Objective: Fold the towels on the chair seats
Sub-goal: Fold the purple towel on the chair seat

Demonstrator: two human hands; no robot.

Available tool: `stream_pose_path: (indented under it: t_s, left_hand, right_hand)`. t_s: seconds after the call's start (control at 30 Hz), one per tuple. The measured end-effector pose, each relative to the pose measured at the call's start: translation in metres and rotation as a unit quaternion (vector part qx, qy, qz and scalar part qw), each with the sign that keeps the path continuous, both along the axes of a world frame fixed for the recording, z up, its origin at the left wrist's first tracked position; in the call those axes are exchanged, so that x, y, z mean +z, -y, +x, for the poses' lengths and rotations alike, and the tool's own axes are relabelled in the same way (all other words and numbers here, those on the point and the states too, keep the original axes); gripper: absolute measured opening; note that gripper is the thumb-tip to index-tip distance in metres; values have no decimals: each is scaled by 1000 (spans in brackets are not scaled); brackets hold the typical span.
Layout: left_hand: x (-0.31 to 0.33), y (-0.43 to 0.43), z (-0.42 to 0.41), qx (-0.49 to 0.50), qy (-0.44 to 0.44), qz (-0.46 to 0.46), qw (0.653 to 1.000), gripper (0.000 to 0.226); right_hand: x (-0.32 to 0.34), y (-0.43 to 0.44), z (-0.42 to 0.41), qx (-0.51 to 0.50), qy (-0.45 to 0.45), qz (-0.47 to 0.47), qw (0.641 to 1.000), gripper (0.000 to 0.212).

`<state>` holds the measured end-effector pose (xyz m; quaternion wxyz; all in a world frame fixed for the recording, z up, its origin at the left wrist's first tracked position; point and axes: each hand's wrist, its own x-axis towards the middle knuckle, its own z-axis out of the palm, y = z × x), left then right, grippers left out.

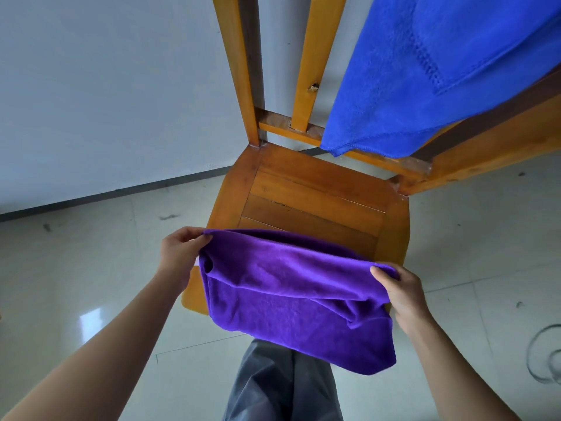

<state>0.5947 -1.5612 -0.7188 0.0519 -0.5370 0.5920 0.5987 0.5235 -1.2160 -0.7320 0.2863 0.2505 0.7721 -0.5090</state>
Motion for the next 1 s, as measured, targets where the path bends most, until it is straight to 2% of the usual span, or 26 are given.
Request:
stream_pose_path:
  t_s: [0.1,0.2,0.27,0.37,0.5,0.67,0.8,0.9,0.97,1.0]
  left_hand:
    - [1,1,-6,-38,14,-37,998,21]
    - [0,1,-11,-57,26,-60,996,24]
    - [-1,-1,-13,-61,35,-75,995,25]
    - [-4,-1,-13,-66,53,-80,993,26]
    - [-6,2,-12,-72,67,-87,991,27]
    - [-9,7,-12,-85,66,-95,990,28]
    - [-14,7,-15,-90,71,-100,988,25]
    - [-16,8,-17,-106,79,-97,986,25]
    - [-17,9,-18,-166,97,-121,974,35]
    - [-18,10,-18,-216,113,-144,959,42]
  right_hand:
    - [-11,-1,-19,90,-46,87,991,8]
    - [-13,6,-33,88,-116,145,979,8]
    - [-11,14,-35,66,-111,104,986,3]
    - [-14,26,-33,81,-68,76,991,12]
    - [-20,34,-41,99,-57,174,978,9]
    - [-21,38,-61,206,-140,289,924,19]
    - [-17,39,-65,278,-107,330,896,30]
    - [-13,39,-63,393,-120,384,827,44]
    - [-14,40,-63,453,-138,398,786,43]
    - [-15,40,-65,466,-138,400,777,41]
